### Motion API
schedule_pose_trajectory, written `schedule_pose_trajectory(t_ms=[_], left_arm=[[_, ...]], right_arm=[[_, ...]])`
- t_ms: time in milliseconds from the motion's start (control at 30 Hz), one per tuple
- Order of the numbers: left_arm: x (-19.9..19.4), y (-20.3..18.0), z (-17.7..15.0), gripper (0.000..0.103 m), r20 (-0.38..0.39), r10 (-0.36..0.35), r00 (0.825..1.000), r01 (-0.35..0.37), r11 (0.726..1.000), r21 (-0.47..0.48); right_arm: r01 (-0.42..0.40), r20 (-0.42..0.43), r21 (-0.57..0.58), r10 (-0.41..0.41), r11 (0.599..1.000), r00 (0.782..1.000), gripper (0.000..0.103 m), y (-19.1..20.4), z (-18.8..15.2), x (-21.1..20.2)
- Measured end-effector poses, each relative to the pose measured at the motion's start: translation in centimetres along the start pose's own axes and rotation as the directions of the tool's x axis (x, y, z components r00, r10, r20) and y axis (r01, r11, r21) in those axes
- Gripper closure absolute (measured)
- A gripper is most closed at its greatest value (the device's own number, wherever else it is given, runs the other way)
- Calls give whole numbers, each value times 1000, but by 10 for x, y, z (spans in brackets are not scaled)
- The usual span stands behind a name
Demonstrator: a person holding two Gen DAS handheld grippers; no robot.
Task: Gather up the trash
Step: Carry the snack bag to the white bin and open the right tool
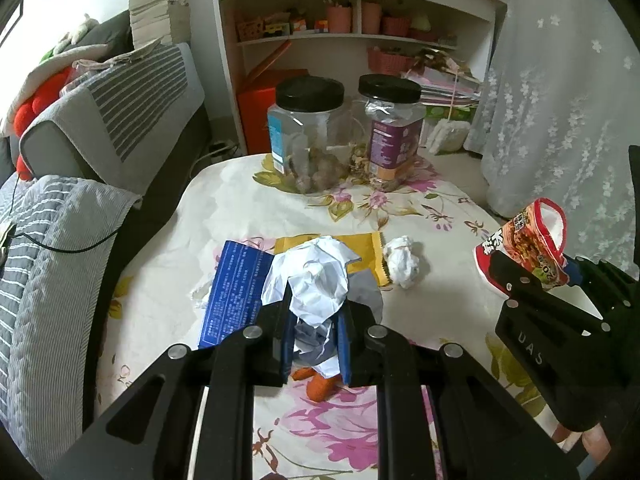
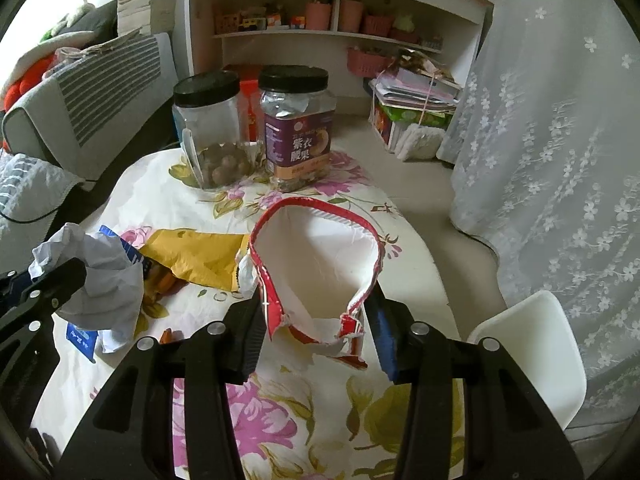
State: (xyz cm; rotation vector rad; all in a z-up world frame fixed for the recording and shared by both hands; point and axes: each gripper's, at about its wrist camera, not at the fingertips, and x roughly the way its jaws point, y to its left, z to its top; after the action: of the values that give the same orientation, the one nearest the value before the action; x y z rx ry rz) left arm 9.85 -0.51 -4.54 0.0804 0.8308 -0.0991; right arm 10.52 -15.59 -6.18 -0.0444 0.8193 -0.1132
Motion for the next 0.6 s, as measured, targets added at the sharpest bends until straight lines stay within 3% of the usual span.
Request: schedule_pose_trajectory(t_ms=[600], left_arm=[[-19,-44,-2,86,31,-33,999,32,999,32]], right_arm=[[30,41,52,-32,998,999,59,-43,-8,-31]])
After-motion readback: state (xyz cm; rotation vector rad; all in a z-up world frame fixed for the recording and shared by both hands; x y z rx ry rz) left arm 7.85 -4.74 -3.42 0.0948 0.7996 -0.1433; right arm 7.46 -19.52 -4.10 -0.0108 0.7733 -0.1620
